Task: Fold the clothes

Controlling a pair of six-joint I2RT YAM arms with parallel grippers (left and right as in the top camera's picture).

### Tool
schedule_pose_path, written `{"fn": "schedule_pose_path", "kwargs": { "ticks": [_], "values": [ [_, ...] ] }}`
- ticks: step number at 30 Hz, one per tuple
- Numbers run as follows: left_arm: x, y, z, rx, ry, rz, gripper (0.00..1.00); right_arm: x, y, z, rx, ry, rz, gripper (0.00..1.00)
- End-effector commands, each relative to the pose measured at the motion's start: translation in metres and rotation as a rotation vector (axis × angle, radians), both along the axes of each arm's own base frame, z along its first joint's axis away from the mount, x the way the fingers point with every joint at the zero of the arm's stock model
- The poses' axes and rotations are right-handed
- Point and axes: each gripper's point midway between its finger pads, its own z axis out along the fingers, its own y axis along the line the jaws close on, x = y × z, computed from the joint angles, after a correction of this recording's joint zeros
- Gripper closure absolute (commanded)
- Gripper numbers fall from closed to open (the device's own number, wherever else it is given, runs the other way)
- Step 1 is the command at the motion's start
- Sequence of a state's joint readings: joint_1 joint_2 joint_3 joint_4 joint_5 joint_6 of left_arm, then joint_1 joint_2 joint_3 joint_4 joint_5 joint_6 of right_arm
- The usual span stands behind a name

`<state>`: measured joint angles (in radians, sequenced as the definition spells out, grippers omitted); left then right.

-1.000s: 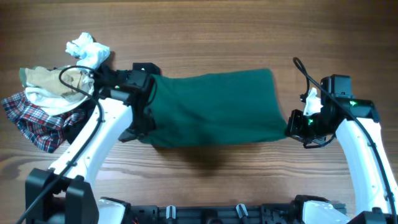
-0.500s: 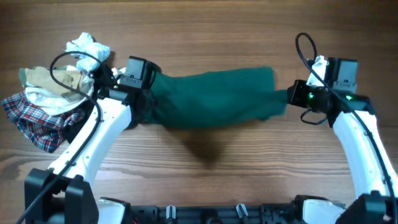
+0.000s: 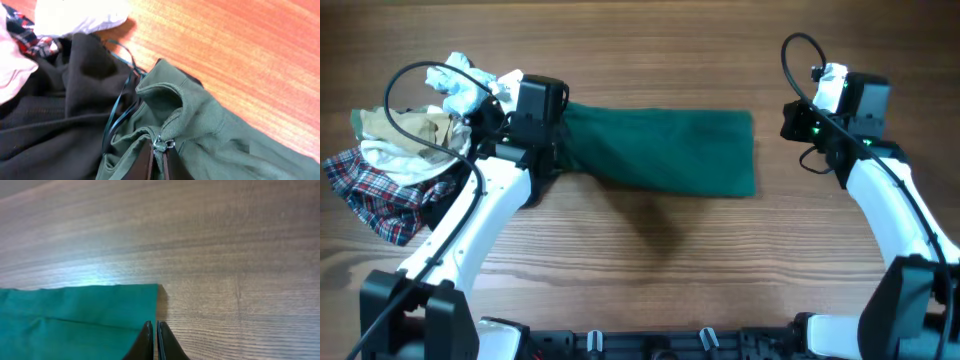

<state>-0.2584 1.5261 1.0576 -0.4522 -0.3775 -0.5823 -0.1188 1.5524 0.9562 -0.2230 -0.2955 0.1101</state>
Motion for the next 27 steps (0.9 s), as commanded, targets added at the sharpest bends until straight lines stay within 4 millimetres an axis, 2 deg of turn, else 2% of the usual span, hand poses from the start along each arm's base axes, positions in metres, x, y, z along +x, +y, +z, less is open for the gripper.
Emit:
{"fn": "schedule_pose_path", "kwargs": {
  "ticks": [1, 5, 6, 7, 8, 9, 10, 11, 13, 16, 20, 22, 27],
  "values": [
    [0.008, 0.009, -0.009, 0.036, 0.000, 0.036, 0.96, 0.004, 0.007, -0.017, 0.029, 0.039, 0.032, 0.96],
    [0.018, 0.007, -0.028, 0.040, 0.011, 0.034, 0.95, 0.001, 0.029, -0.032, 0.052, 0.080, 0.090, 0.96],
    [0.022, 0.006, -0.031, 0.038, 0.005, 0.035, 0.85, 0.000, 0.033, -0.033, 0.050, 0.083, 0.099, 0.96],
    [0.025, 0.006, -0.034, 0.042, 0.002, 0.037, 0.41, 0.000, 0.036, -0.033, 0.053, 0.087, 0.104, 0.96],
    [0.025, 0.011, -0.035, 0.070, 0.002, 0.055, 0.07, -0.001, 0.037, -0.034, 0.054, 0.092, 0.104, 0.96],
    [0.024, 0.017, -0.032, 0.126, 0.008, 0.045, 0.00, -0.003, 0.037, -0.036, 0.060, 0.106, 0.099, 0.94],
    [0.025, 0.020, -0.030, 0.163, 0.010, 0.037, 0.00, -0.006, 0.037, -0.038, 0.072, 0.123, 0.088, 0.84],
    [0.023, 0.022, -0.031, 0.191, 0.027, 0.012, 0.00, -0.013, 0.041, -0.041, 0.100, 0.157, 0.092, 0.61],
    [0.014, 0.022, -0.040, 0.178, 0.082, -0.004, 0.00, -0.023, 0.049, -0.044, 0.142, 0.198, 0.125, 0.49],
    [-0.010, 0.013, -0.063, 0.077, 0.229, -0.071, 0.00, -0.043, 0.059, -0.051, 0.181, 0.274, 0.177, 0.41],
    [-0.031, 0.015, -0.074, 0.061, 0.328, -0.080, 0.00, -0.059, 0.062, -0.069, 0.208, 0.379, 0.172, 0.35],
    [-0.033, 0.016, -0.075, 0.062, 0.337, -0.080, 0.00, -0.067, 0.063, -0.082, 0.223, 0.435, 0.171, 0.30],
    [-0.033, 0.016, -0.075, 0.062, 0.337, -0.080, 0.00, -0.072, 0.070, -0.107, 0.270, 0.500, 0.183, 0.29]
  ]
}}
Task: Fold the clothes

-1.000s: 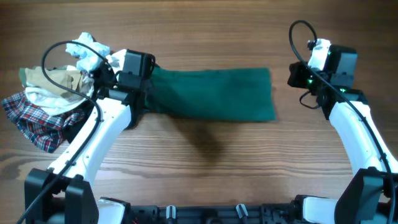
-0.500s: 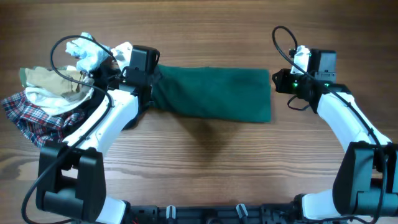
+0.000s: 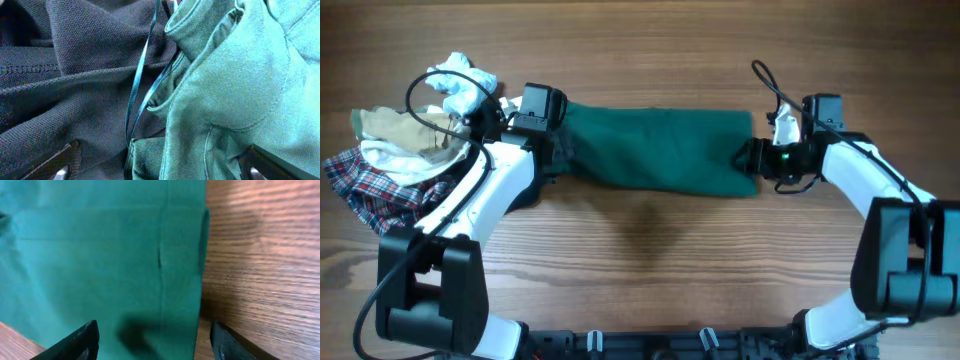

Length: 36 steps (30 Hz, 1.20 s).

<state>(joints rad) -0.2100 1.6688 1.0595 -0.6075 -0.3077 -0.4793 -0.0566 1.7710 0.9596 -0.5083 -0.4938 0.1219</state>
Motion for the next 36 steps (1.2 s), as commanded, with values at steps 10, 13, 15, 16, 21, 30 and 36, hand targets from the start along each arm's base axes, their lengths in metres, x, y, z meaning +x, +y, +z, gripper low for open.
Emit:
{"fn": "schedule_pose_path", "kwargs": {
  "ticks": [10, 13, 15, 16, 21, 30, 36],
  "values": [
    [-0.001, 0.001, -0.003, -0.001, 0.014, -0.008, 0.00, -0.004, 0.063, -0.009, 0.219, 0.021, 0.135, 0.47],
    [-0.002, 0.001, -0.003, -0.001, 0.021, -0.008, 0.00, 0.001, 0.062, -0.008, 0.222, 0.014, 0.116, 0.88],
    [-0.004, 0.001, -0.004, -0.002, 0.029, -0.009, 0.00, 0.007, 0.054, -0.007, 0.221, -0.006, 0.097, 0.89],
    [-0.006, 0.001, -0.005, -0.001, 0.036, -0.010, 0.00, 0.010, 0.046, -0.007, 0.220, -0.012, 0.075, 0.91],
    [-0.010, -0.001, -0.007, -0.014, 0.058, -0.016, 0.00, 0.011, -0.024, -0.011, 0.184, -0.034, -0.026, 0.94],
    [-0.011, -0.001, -0.007, -0.013, 0.062, -0.016, 0.00, 0.010, -0.124, 0.009, 0.022, -0.024, -0.109, 0.96],
    [-0.011, -0.001, -0.007, -0.014, 0.061, -0.015, 0.00, 0.026, -0.087, 0.065, 0.119, -0.009, -0.023, 0.96]
  ]
}}
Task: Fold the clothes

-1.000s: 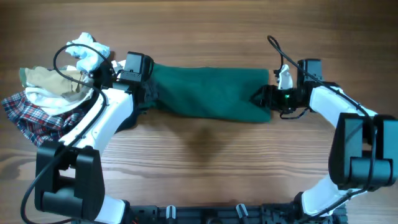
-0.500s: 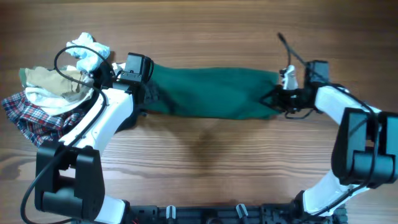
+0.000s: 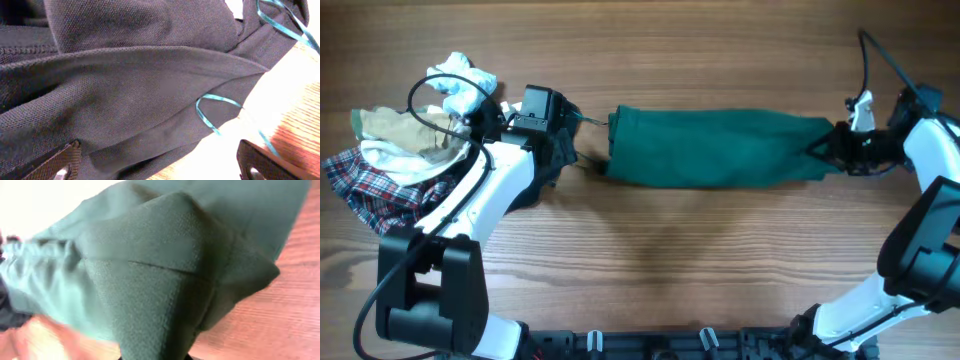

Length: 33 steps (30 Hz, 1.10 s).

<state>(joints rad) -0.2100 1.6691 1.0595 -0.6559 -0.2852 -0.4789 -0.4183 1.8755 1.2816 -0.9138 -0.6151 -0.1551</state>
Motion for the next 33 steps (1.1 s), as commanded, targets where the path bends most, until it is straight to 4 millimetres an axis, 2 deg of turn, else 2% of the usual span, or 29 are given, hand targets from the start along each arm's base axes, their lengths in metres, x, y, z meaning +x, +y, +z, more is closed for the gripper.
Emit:
{"fn": "schedule_pose_path", "kwargs": {
  "ticks": [1, 6, 8, 10, 11, 14, 15, 19, 21, 23, 25, 28, 31, 32, 33],
  "values": [
    [0.000, 0.000, -0.002, -0.003, 0.009, -0.008, 0.00, 0.011, 0.040, 0.021, 0.030, -0.033, 0.119, 0.96],
    [0.000, 0.000, -0.002, -0.003, 0.008, -0.008, 0.00, 0.003, 0.125, 0.026, 0.040, -0.001, 0.299, 0.96],
    [0.001, 0.000, -0.002, -0.004, 0.005, -0.008, 0.00, -0.004, 0.168, 0.026, 0.040, -0.006, 0.402, 0.96],
    [0.002, 0.000, -0.002, -0.005, 0.001, -0.008, 0.00, -0.009, 0.196, 0.026, 0.036, -0.007, 0.451, 0.96],
    [0.002, 0.000, -0.002, -0.005, 0.001, -0.008, 0.00, -0.016, 0.219, 0.025, 0.032, 0.000, 0.490, 0.96],
    [0.002, -0.002, -0.002, -0.015, 0.003, -0.012, 0.00, -0.021, 0.233, 0.023, 0.010, 0.000, 0.521, 0.94],
    [0.001, -0.003, -0.002, -0.022, 0.005, -0.014, 0.00, -0.021, 0.235, 0.023, 0.010, 0.001, 0.518, 0.91],
    [0.002, -0.003, -0.002, -0.022, 0.004, -0.014, 0.00, -0.019, 0.235, 0.024, 0.012, 0.001, 0.507, 0.96],
    [0.001, -0.003, -0.002, -0.022, 0.006, -0.014, 0.00, -0.012, 0.230, 0.031, 0.012, -0.015, 0.489, 0.96],
    [0.001, -0.003, -0.002, -0.022, 0.006, -0.014, 0.00, -0.002, 0.207, 0.045, -0.019, -0.029, 0.410, 0.96],
    [0.002, -0.003, -0.002, -0.022, 0.004, -0.014, 0.00, 0.003, 0.174, 0.062, -0.041, -0.049, 0.327, 0.95],
    [0.001, -0.003, -0.002, -0.023, 0.005, -0.014, 0.00, 0.001, 0.112, 0.080, -0.066, -0.056, 0.195, 0.96],
    [0.002, -0.003, -0.001, -0.023, 0.002, -0.014, 0.00, -0.011, 0.063, 0.073, -0.124, 0.001, 0.118, 0.96],
    [0.004, -0.003, 0.005, -0.026, -0.013, -0.014, 0.00, -0.015, 0.040, 0.068, -0.172, 0.032, 0.069, 0.96],
    [0.007, -0.004, 0.015, -0.030, -0.033, -0.014, 0.00, -0.016, 0.028, 0.067, -0.185, 0.040, 0.038, 0.96]
  ]
}}
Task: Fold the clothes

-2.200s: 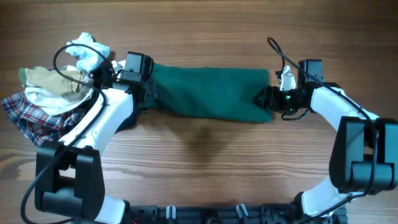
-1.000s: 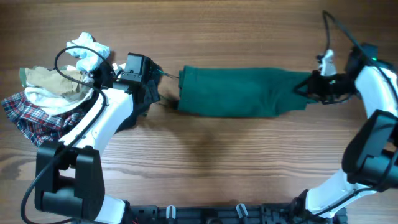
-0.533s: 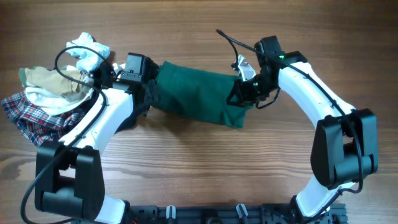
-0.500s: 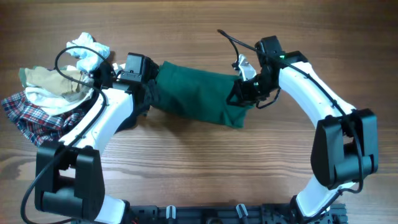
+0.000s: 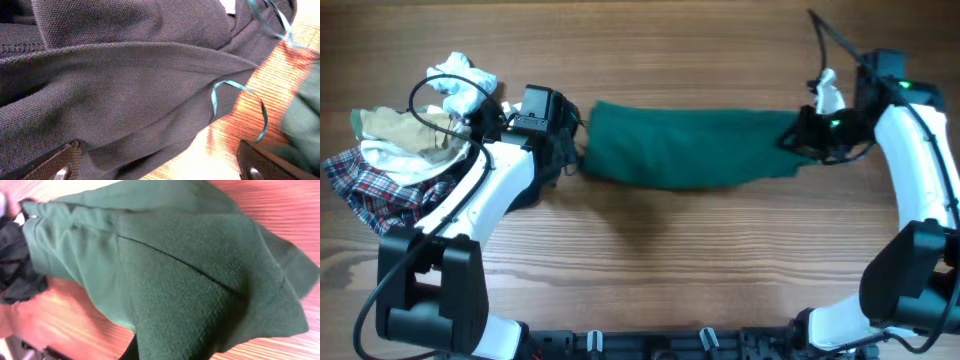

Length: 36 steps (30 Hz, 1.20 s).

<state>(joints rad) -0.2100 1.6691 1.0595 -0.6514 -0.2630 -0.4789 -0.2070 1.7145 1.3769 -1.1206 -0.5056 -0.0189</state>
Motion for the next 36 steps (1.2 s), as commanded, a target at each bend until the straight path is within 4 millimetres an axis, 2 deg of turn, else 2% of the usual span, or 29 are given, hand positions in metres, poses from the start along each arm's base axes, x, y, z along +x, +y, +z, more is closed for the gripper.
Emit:
{"fn": "schedule_pose_path", "kwargs": {
  "ticks": [1, 2, 4, 6, 8, 9, 10, 12, 15, 18, 19, 20, 21, 22, 23, 27, 30, 32, 33, 35, 36],
  "values": [
    [0.014, -0.002, 0.033, -0.013, -0.073, -0.018, 0.00, -0.001, -0.050, 0.005, -0.100, -0.022, -0.086, 0.96],
    [0.021, -0.003, 0.053, -0.019, -0.121, -0.024, 0.00, -0.002, -0.063, 0.005, -0.103, -0.026, -0.111, 0.96],
    [0.030, -0.005, 0.084, -0.034, -0.195, -0.023, 0.00, -0.003, -0.075, 0.008, -0.100, -0.043, -0.122, 0.96],
    [0.031, -0.005, 0.101, -0.043, -0.242, -0.024, 0.00, 0.002, -0.058, 0.024, -0.045, -0.098, -0.044, 0.96],
    [0.029, -0.008, 0.106, -0.061, -0.250, -0.030, 0.00, 0.009, -0.032, 0.040, -0.039, -0.128, 0.031, 0.95],
    [0.029, -0.010, 0.106, -0.074, -0.250, -0.033, 0.00, 0.015, 0.002, 0.047, -0.038, -0.154, 0.119, 0.96],
    [0.029, -0.011, 0.106, -0.078, -0.250, -0.034, 0.00, 0.017, 0.022, 0.048, -0.034, -0.157, 0.154, 0.96],
    [0.029, -0.011, 0.106, -0.078, -0.250, -0.034, 0.00, 0.020, 0.063, 0.048, -0.039, -0.165, 0.215, 0.95],
    [0.029, -0.011, 0.106, -0.078, -0.250, -0.034, 0.00, 0.018, 0.112, 0.043, -0.091, -0.180, 0.298, 0.92],
    [0.029, -0.011, 0.106, -0.077, -0.250, -0.035, 0.00, 0.012, 0.155, 0.035, -0.095, -0.199, 0.402, 0.89],
    [0.029, -0.011, 0.106, -0.077, -0.250, -0.035, 0.00, 0.012, 0.161, 0.032, -0.094, -0.195, 0.407, 0.89],
    [0.029, -0.011, 0.106, -0.077, -0.249, -0.035, 0.00, 0.013, 0.169, 0.026, -0.097, -0.186, 0.415, 0.85],
    [0.028, -0.010, 0.106, -0.077, -0.247, -0.034, 0.00, 0.013, 0.178, 0.015, -0.095, -0.172, 0.437, 0.58],
    [0.028, -0.010, 0.106, -0.076, -0.246, -0.034, 0.00, 0.014, 0.183, 0.009, -0.090, -0.161, 0.440, 0.36],
    [0.028, -0.010, 0.106, -0.076, -0.246, -0.034, 0.00, 0.015, 0.189, 0.004, -0.081, -0.157, 0.446, 0.28],
    [0.028, -0.010, 0.106, -0.077, -0.247, -0.034, 0.00, 0.022, 0.216, 0.004, 0.024, -0.199, 0.486, 0.23],
    [0.028, -0.010, 0.106, -0.076, -0.246, -0.035, 0.00, 0.030, 0.217, 0.012, 0.036, -0.237, 0.483, 0.23],
    [0.027, -0.010, 0.105, -0.076, -0.243, -0.035, 0.00, 0.036, 0.207, 0.018, 0.019, -0.250, 0.455, 0.23],
    [0.027, -0.010, 0.105, -0.075, -0.239, -0.035, 0.00, 0.039, 0.193, 0.018, -0.015, -0.243, 0.424, 0.23],
    [0.024, -0.010, 0.103, -0.072, -0.228, -0.034, 0.00, 0.039, 0.142, 0.004, -0.140, -0.118, 0.249, 0.20],
    [0.024, -0.010, 0.103, -0.073, -0.227, -0.035, 0.00, 0.037, 0.128, 0.001, -0.155, -0.075, 0.199, 0.18]
  ]
}}
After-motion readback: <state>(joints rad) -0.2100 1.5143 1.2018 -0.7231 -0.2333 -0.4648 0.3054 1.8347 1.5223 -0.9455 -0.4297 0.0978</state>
